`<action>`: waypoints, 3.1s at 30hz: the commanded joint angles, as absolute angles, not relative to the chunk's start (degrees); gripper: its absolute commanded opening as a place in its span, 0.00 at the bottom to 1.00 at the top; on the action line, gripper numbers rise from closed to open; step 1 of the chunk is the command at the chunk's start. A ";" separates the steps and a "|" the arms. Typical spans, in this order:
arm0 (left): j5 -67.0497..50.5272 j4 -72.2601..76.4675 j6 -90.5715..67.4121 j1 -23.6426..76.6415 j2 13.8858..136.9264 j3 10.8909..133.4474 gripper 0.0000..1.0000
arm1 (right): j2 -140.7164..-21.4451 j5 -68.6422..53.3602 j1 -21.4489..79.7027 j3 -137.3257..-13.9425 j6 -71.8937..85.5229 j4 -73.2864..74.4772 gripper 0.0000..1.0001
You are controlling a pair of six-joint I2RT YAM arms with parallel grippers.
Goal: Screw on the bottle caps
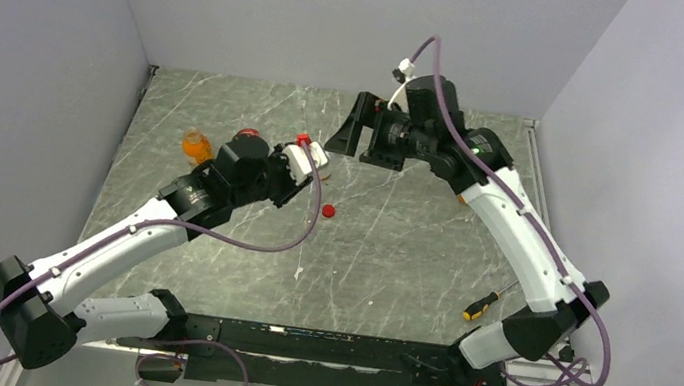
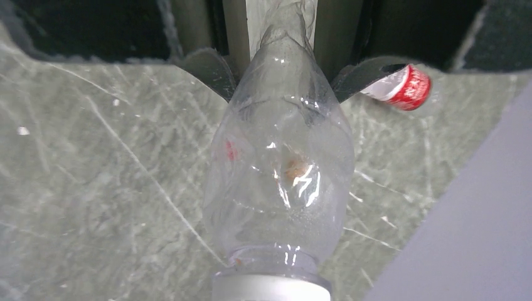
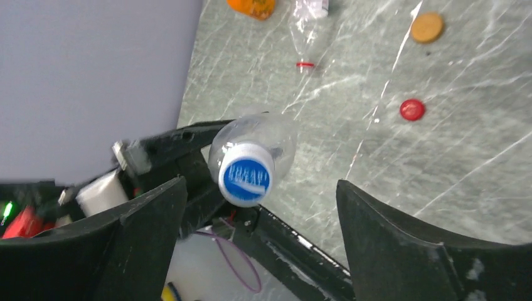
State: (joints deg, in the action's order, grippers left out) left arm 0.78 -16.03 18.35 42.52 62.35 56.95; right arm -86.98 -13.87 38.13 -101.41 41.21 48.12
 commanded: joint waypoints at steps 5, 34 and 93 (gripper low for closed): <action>-36.93 -22.38 11.73 34.08 62.40 59.88 0.00 | -73.76 -11.73 36.28 -101.43 26.28 46.64 1.00; -70.28 -29.88 13.36 31.29 69.08 62.58 0.00 | -73.61 -36.74 41.22 -94.98 1.15 49.04 0.58; -46.41 -25.55 12.63 38.90 64.23 62.42 0.00 | -68.46 -32.57 27.37 -92.16 16.19 43.83 0.98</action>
State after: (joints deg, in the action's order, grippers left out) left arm -22.33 -22.92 14.52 41.41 63.90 60.42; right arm -69.63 -19.62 27.05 -96.14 26.98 44.95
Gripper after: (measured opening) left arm 0.377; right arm 0.993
